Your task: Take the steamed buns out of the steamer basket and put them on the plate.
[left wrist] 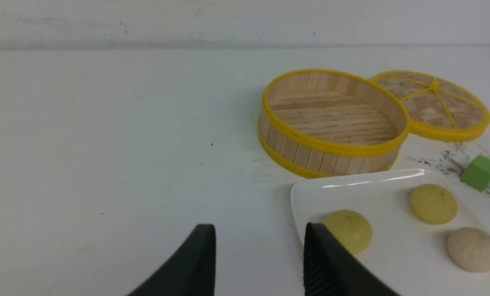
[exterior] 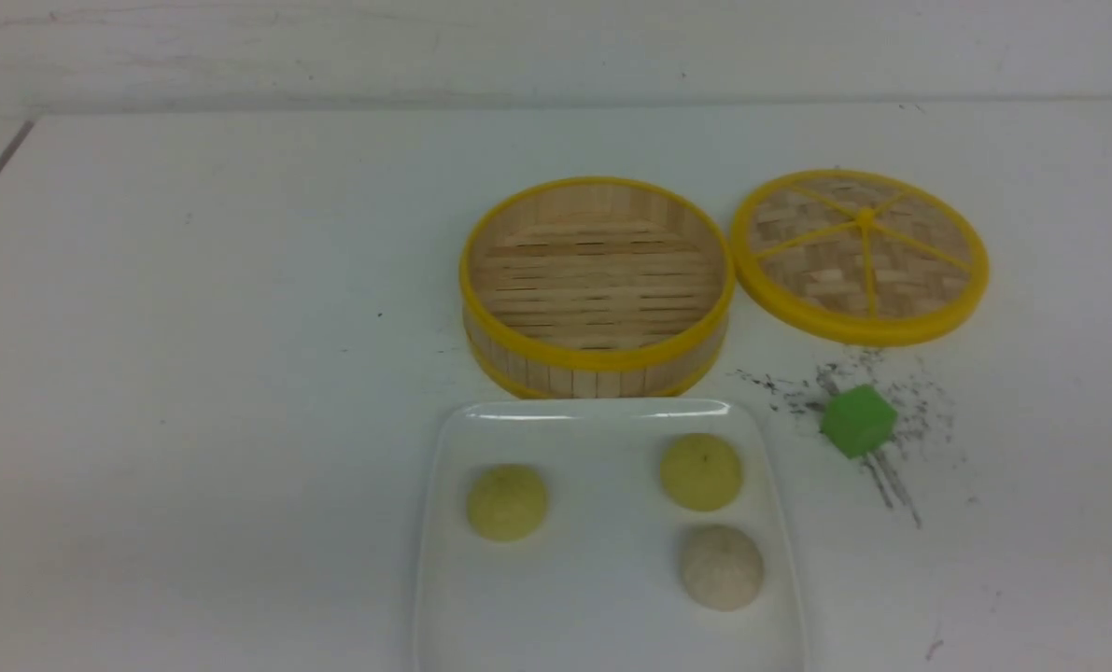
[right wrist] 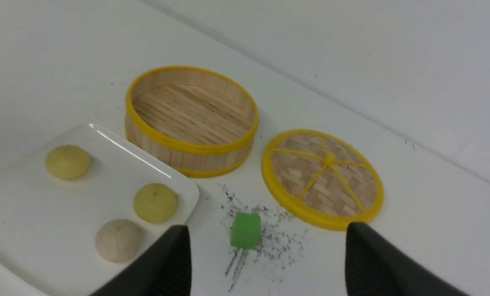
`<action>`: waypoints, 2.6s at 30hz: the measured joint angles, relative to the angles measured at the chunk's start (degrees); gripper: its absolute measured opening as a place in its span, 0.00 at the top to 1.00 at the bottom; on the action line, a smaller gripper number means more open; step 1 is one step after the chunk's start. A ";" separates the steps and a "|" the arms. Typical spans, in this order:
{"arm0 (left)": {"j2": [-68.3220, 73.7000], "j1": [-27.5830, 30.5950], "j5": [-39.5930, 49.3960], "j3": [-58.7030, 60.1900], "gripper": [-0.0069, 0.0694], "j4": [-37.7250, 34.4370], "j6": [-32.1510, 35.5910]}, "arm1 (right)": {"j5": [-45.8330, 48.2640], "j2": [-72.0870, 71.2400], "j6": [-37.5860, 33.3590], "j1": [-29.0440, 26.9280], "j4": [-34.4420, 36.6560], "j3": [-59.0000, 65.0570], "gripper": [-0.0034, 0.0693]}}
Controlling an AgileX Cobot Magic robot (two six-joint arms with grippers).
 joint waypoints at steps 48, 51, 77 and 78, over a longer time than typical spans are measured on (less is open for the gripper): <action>-0.19 0.00 -10.70 4.27 0.49 14.44 -1.50 | -17.44 -20.35 1.38 0.00 -0.54 30.45 0.27; -0.19 0.00 -13.06 4.27 0.49 15.07 -1.50 | -17.41 -20.35 1.38 0.00 -0.54 30.45 0.27; 1.74 2.55 -27.85 19.28 0.49 16.50 -18.59 | -17.56 -20.35 1.38 0.00 -0.54 30.45 0.27; 1.81 4.04 -30.15 21.57 0.49 16.57 -18.59 | -17.56 -20.35 1.38 0.00 -0.54 30.45 0.27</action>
